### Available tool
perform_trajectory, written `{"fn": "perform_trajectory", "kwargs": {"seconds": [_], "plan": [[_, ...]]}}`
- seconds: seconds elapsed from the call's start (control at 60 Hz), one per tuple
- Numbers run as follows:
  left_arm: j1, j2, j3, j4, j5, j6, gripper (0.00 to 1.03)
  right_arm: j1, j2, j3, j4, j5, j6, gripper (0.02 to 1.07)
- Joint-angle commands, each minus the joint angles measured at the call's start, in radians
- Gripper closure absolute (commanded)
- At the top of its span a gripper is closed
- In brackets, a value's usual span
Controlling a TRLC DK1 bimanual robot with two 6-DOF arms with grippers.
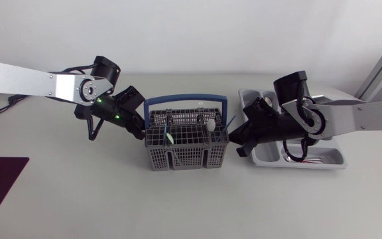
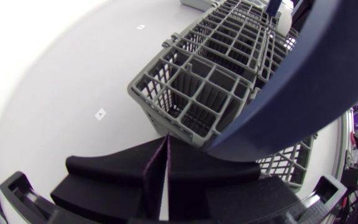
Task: Unload the cutlery basket into the drawer organizer.
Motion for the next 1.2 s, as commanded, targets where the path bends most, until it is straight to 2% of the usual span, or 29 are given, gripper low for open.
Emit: {"fn": "perform_trajectory", "kwargs": {"seconds": [0.0,0.483,0.583,0.667,0.733,0.9,1.05,1.183], "plan": [[0.008,0.019,0.030,0.008,0.034,-0.001,0.90,-0.010,-0.033,-0.021,0.034,-0.029,-0.015,1.00],[0.111,-0.054,-0.036,0.008,0.035,0.019,0.89,-0.071,-0.105,-0.113,0.034,-0.023,-0.074,1.00],[0.137,-0.122,-0.077,0.008,0.037,0.029,0.85,-0.077,-0.159,-0.144,0.034,-0.016,-0.077,0.97],[0.142,-0.195,-0.119,0.008,0.040,0.037,0.73,-0.079,-0.208,-0.169,0.034,-0.007,-0.077,0.79],[0.142,-0.260,-0.157,0.008,0.046,0.042,0.70,-0.079,-0.248,-0.190,0.032,0.000,-0.078,0.66],[0.123,-0.428,-0.248,0.005,0.055,0.042,0.46,-0.076,-0.331,-0.232,0.016,0.010,-0.081,0.26],[0.063,-0.537,-0.312,-0.020,0.055,0.040,0.21,-0.063,-0.372,-0.258,0.005,0.011,-0.081,0.11],[-0.018,-0.619,-0.352,-0.032,0.054,0.013,0.11,-0.048,-0.411,-0.274,-0.011,0.013,-0.084,0.07]]}}
